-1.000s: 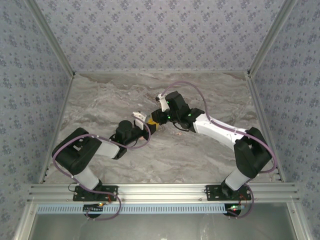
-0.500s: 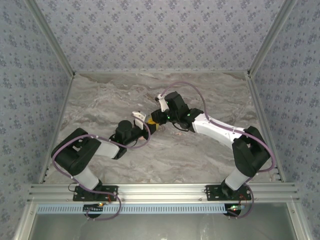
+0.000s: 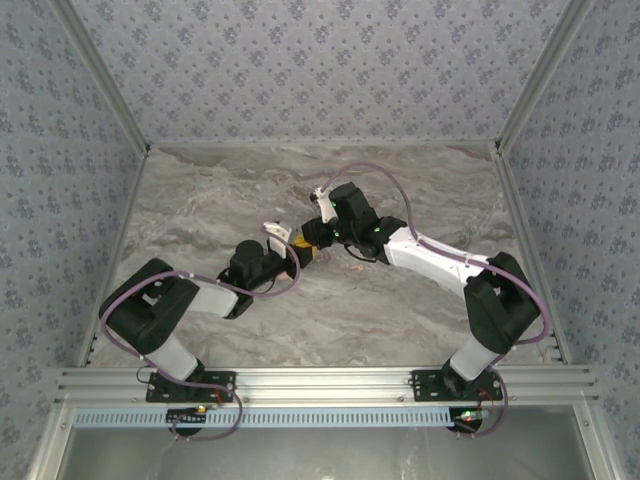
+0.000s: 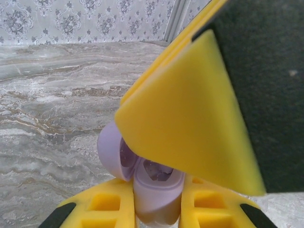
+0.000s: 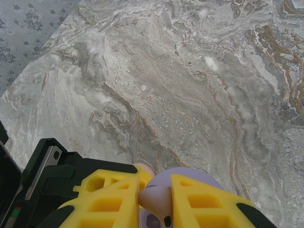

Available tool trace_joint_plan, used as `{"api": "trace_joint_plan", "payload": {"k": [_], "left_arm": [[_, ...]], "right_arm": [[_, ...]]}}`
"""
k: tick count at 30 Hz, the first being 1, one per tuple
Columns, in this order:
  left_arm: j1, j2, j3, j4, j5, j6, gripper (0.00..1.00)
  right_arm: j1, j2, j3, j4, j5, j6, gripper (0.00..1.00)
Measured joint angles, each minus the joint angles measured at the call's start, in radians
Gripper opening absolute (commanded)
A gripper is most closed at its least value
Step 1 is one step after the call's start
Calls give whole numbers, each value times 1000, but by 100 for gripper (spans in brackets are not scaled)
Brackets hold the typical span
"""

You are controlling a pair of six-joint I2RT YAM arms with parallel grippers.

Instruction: Insert the wireless bluetooth earbuds into the charging case

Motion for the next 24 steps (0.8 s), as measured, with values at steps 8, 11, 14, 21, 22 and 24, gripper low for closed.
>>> {"api": "trace_joint_plan", "payload": {"k": [8, 11, 14, 21, 22, 24], "left_arm": [[0, -27, 2, -31, -19, 0, 11], [0, -29, 4, -31, -24, 0, 11], [0, -29, 5, -31, -26, 0, 11], [0, -30, 5, -34, -26, 0, 11], [0, -32, 5, -36, -26, 0, 11], [0, -34, 5, -38, -26, 0, 11]], "right_arm": [[0, 0, 0, 0, 4, 0, 21], [0, 0, 0, 0, 4, 0, 22], [0, 0, 0, 0, 4, 0, 22], [0, 0, -2, 1, 3, 0, 27], [0, 0, -2, 2, 3, 0, 28], [0, 0, -2, 2, 0, 0, 28]]}}
